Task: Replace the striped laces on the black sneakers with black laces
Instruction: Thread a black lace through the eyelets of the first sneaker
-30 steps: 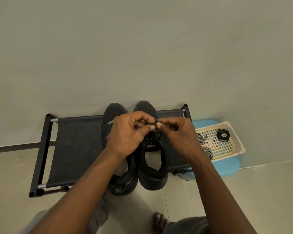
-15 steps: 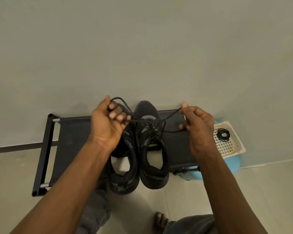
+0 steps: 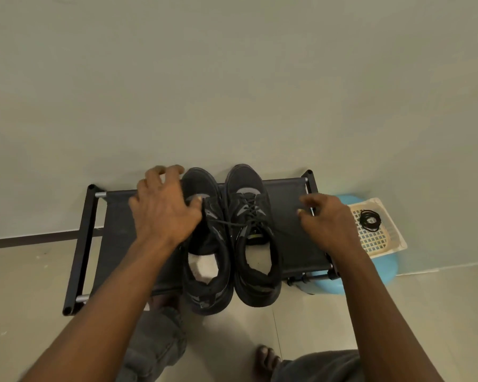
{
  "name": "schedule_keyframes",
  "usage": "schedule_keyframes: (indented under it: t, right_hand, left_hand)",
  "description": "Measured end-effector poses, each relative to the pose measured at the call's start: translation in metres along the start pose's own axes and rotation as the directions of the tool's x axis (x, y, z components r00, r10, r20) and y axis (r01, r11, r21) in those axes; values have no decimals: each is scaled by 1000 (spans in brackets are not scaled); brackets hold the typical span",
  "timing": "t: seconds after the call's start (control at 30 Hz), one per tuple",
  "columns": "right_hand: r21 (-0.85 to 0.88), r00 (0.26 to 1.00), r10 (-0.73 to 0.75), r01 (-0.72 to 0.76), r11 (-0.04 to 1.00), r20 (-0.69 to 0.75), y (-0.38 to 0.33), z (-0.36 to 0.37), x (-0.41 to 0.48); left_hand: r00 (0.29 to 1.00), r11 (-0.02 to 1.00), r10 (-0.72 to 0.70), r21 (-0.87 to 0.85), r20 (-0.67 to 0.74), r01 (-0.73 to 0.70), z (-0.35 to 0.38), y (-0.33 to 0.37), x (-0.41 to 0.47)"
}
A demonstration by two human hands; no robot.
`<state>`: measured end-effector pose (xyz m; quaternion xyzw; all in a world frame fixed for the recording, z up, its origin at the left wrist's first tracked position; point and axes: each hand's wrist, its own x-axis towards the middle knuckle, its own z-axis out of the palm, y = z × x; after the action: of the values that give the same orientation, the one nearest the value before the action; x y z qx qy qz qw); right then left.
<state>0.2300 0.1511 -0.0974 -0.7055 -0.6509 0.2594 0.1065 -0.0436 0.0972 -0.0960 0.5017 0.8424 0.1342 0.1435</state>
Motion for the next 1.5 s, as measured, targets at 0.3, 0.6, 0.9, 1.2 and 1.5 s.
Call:
schedule_keyframes:
  t: [0.3,0.6,0.9,1.2,1.5]
  right_hand:
    - [202,907,-266,208,957,325,-20,20,-3]
    - [210,923,-279,227,951,265,-23,10,-4]
    - [-74,953,-108,134,988,282,-5,12,-1]
    - [609,905,-199,-79,789,377,-17,-17,-6]
    - [902,932,-58,-327,282,357,-50,36,-11]
  left_hand:
    - [802,865,500,-219,326,-450,21,25,-15]
    - [883,846,441,-404,160,-349,10,18,-7]
    - [901,957,277,-15,334,-289,2,16,-5]
    - [874,657,389,-753,290,-43,2,18,-1]
    - [895,182,130,-898,426,401,21,70,-20]
